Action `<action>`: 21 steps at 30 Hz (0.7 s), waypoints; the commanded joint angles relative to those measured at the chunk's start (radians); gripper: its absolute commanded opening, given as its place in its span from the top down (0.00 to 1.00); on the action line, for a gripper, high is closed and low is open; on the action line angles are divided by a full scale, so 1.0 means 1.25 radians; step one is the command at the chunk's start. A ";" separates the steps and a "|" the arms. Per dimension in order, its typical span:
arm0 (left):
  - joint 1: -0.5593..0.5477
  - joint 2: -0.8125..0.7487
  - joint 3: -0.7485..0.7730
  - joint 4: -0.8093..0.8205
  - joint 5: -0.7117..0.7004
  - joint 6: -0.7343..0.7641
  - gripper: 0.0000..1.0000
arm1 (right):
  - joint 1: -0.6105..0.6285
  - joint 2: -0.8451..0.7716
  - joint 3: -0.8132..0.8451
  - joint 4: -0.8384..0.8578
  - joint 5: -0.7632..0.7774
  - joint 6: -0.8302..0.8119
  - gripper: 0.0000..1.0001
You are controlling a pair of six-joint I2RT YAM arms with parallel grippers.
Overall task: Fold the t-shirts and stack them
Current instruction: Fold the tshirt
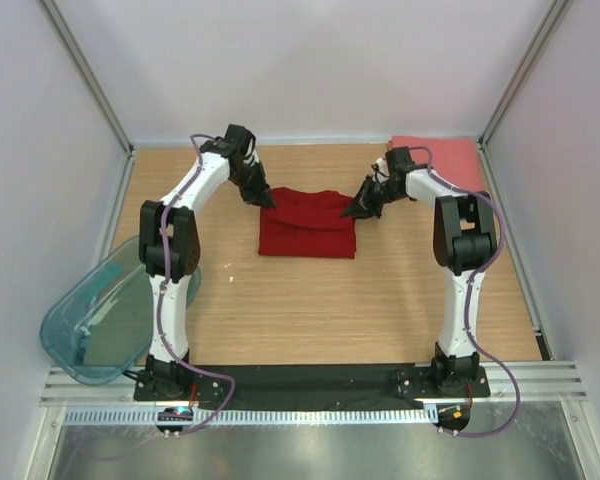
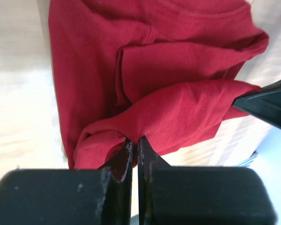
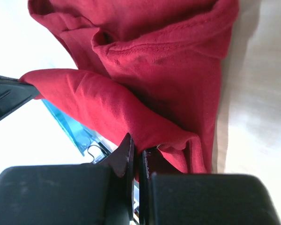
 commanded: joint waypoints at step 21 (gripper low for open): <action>0.073 0.134 0.222 0.091 0.032 -0.145 0.56 | -0.034 0.149 0.254 0.184 -0.057 0.210 0.65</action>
